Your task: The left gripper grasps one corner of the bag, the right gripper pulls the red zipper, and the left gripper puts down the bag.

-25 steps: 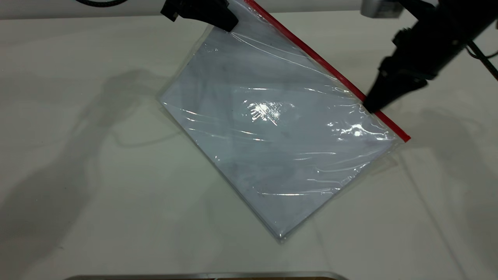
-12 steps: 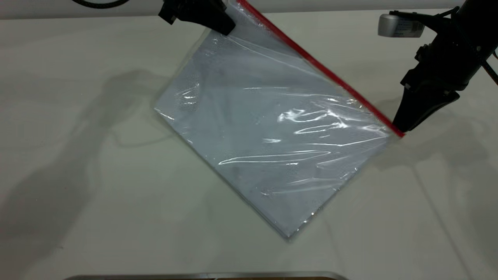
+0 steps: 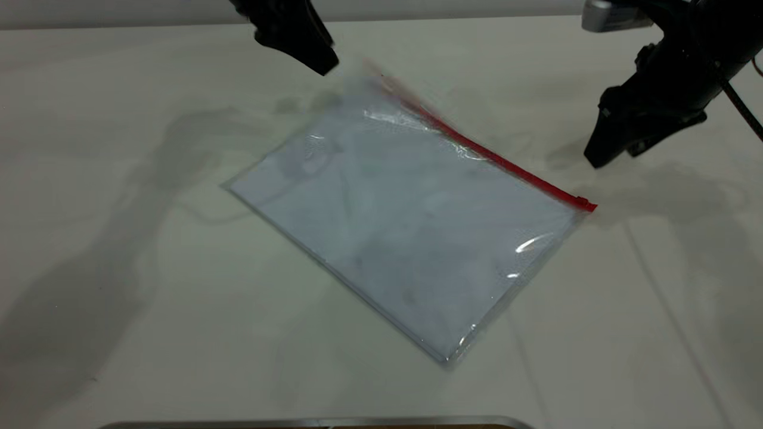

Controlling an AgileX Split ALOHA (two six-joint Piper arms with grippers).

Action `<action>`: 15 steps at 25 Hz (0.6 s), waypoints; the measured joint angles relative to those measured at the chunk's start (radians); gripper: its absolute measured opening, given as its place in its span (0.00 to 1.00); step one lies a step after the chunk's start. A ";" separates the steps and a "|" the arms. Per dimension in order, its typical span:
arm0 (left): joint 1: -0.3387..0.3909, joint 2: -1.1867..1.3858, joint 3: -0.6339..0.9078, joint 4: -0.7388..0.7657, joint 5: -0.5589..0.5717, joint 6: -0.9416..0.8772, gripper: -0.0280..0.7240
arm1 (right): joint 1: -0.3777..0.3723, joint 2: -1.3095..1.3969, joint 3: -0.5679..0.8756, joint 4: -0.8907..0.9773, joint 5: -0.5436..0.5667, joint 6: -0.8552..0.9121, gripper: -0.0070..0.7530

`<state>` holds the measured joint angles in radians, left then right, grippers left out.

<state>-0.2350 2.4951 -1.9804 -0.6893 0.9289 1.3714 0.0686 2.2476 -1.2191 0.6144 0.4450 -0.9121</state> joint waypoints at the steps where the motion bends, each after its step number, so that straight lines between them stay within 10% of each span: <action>1: 0.000 -0.017 0.000 0.041 -0.017 -0.058 0.84 | 0.000 -0.009 0.001 0.000 -0.017 0.000 0.78; 15: 0.000 -0.484 0.000 0.442 0.075 -0.776 0.85 | -0.002 -0.669 0.009 0.009 0.119 0.012 0.78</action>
<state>-0.2350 2.0114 -1.9804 -0.2472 1.0039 0.5958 0.0667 1.5787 -1.2103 0.6236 0.5637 -0.9000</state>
